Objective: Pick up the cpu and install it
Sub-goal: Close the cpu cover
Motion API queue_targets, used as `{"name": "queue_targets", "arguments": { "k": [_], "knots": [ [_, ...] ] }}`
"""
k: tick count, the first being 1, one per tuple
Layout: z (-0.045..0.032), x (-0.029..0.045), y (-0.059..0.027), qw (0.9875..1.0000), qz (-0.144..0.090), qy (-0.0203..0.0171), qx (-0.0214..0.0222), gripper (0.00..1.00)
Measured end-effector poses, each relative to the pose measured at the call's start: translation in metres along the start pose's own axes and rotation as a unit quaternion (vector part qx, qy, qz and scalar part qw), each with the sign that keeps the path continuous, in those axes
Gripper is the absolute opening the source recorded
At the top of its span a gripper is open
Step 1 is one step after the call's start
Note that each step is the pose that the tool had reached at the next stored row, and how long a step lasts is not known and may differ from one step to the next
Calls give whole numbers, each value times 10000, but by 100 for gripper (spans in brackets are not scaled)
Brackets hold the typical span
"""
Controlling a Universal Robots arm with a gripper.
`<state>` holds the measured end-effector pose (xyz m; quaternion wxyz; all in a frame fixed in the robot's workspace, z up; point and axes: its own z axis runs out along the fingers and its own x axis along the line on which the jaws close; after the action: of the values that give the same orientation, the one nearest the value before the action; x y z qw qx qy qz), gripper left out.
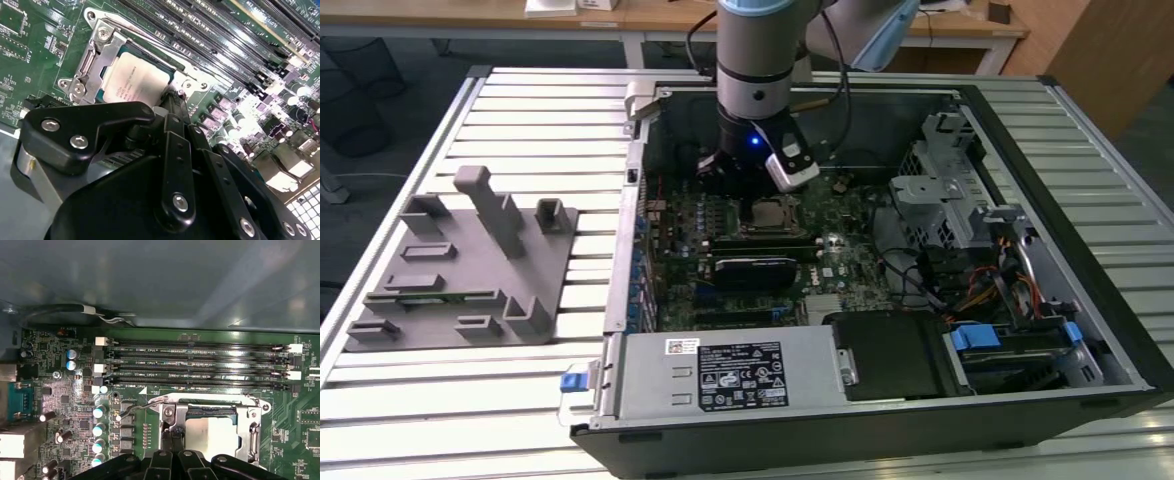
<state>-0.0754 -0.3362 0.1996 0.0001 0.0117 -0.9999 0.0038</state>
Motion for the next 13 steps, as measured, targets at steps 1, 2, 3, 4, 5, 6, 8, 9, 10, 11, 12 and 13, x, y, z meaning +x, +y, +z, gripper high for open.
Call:
{"name": "queue_targets", "arguments": {
  "k": [1,2,3,4,5,6,8,9,10,11,12,13],
  "knots": [
    [1,-2,0,10000,-3,0,0,11],
    [2,-5,1,10000,-5,-1,-1,11],
    [2,-10,0,10000,-7,-1,-2,11],
    [3,-17,0,10000,-8,-1,-2,11],
    [3,-25,0,10000,-9,-1,-2,11],
    [2,-33,0,10000,-10,-1,-1,11],
    [2,-45,-1,10000,-11,-1,-1,11],
    [2,-49,-1,10000,-12,-1,-1,11],
    [2,-52,-1,10000,-13,-1,-2,11],
    [2,-55,-1,10000,-16,-1,-2,11],
    [3,-58,-1,10000,-20,-2,-4,11],
    [3,-61,-1,10000,-25,-1,-6,11]
  ]
}}
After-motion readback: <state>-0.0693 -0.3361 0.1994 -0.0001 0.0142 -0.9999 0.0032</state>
